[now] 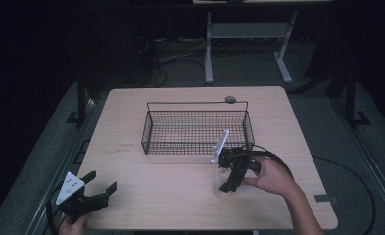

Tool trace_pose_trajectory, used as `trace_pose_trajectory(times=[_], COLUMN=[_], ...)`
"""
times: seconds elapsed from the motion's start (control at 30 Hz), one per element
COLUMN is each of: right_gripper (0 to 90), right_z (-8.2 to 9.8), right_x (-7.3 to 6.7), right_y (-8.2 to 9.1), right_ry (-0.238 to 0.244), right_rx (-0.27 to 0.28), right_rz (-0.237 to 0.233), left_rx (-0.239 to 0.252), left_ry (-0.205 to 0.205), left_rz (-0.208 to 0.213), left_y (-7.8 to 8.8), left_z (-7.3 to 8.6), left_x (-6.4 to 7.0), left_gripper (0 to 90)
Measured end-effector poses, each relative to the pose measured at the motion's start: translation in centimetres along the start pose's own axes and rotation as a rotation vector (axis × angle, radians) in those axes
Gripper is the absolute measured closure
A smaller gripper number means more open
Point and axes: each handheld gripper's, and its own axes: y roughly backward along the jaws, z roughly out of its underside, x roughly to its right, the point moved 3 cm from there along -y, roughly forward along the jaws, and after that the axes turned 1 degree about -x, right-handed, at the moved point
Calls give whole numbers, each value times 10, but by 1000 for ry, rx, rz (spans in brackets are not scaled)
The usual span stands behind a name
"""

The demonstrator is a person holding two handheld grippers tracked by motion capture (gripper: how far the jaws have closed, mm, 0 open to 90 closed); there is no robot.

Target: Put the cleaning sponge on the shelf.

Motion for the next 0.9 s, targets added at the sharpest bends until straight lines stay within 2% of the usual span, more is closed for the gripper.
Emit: trace_pose_trajectory(times=[0.23, 0.3, 0.77, 0.9], right_gripper=[220, 271, 280, 279], right_z=[-2, -2, -12, -18], right_x=[0, 0, 7, 10], right_y=[-5, -5, 16, 25], right_ry=[6, 8, 25, 33], right_rx=[-28, -31, 2, 12], right_rz=[-16, -20, -11, -13], left_rx=[0, -2, -2, -10], left_ry=[5, -1, 8, -3], left_rz=[2, -1, 3, 12], left_y=[0, 0, -1, -3], left_z=[0, -1, 0, -1], left_x=[0, 0, -1, 1], left_gripper=[138, 138, 138, 138])
